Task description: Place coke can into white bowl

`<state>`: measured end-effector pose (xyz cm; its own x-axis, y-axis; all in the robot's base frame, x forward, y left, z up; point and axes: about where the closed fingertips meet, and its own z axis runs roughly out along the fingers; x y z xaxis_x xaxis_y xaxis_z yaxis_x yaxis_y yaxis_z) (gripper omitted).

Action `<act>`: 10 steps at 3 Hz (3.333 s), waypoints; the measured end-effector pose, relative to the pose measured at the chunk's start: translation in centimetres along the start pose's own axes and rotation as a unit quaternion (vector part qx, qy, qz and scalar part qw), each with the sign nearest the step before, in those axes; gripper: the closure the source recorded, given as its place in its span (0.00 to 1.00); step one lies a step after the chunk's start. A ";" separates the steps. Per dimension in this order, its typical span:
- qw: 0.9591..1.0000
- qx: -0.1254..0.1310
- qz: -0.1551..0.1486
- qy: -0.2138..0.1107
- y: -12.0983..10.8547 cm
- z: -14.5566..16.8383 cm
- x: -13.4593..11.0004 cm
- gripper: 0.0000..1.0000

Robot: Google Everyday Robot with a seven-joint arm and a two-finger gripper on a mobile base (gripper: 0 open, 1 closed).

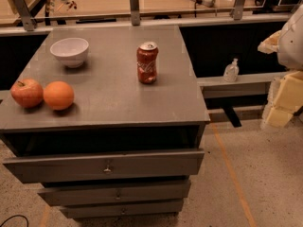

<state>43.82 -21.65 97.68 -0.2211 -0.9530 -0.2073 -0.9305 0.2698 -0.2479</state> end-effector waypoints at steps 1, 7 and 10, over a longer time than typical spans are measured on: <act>1.000 0.000 0.000 0.000 0.0 0.0 0.0 0.00; 0.930 0.015 0.064 -0.361 -13.7 9.9 -14.2 0.00; 0.914 -0.006 0.070 -0.399 -14.2 16.2 -19.5 0.00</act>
Offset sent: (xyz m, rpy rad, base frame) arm 0.0044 0.0002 0.0012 0.0502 -0.0167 -0.0149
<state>66.09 -4.71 89.90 -0.0596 -0.5030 -0.8622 -0.9136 0.3754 -0.1559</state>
